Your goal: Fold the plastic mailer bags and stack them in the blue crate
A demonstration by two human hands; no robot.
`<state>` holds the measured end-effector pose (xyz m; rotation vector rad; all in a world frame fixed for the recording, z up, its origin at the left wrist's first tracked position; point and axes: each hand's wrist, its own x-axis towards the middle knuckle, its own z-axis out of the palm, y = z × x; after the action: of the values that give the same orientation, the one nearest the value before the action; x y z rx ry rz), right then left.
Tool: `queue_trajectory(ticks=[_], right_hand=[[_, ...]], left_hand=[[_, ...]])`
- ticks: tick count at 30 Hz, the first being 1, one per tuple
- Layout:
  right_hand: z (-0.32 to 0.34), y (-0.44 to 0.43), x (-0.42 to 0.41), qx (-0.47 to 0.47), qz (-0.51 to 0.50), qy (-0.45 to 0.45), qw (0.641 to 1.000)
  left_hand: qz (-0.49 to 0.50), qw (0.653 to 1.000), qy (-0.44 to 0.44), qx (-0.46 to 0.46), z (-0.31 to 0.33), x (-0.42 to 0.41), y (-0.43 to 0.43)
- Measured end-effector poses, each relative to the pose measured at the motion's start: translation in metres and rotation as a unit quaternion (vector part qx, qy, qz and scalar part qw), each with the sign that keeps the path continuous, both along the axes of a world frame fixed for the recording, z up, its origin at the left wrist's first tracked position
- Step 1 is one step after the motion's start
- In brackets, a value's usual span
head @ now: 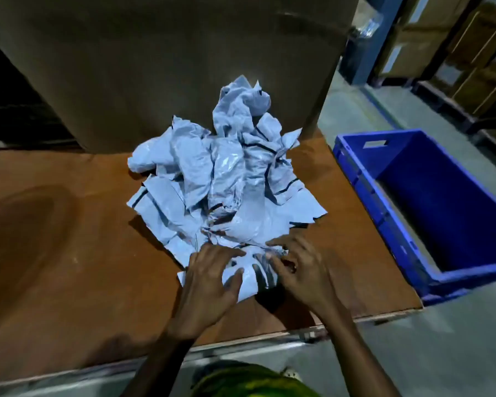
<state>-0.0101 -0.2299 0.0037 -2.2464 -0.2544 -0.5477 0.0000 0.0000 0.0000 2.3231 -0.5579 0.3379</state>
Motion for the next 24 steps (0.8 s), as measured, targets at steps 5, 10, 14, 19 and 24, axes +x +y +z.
queue_trajectory(ticks=[5, 10, 14, 19, 24], right_hand=[[-0.040, 0.000, -0.009, -0.039, 0.019, 0.063, 0.997], [-0.044, 0.002, -0.016, -0.012, 0.022, 0.069, 0.997], [-0.026, -0.011, -0.027, 0.037, 0.008, 0.070, 0.997], [0.000, -0.058, -0.056, 0.090, -0.045, 0.072, 0.992], [0.015, -0.120, -0.078, 0.082, -0.159, 0.029, 0.983]], left_hand=[[-0.016, 0.992, 0.043, 0.113, -0.030, -0.017, 0.002], [-0.024, 0.989, 0.036, 0.144, -0.039, -0.022, -0.001], [-0.045, 0.995, 0.019, 0.088, -0.028, -0.023, -0.011], [-0.113, 0.992, -0.011, 0.049, -0.010, -0.029, -0.054], [-0.189, 0.977, -0.090, 0.052, 0.004, -0.014, -0.132]])
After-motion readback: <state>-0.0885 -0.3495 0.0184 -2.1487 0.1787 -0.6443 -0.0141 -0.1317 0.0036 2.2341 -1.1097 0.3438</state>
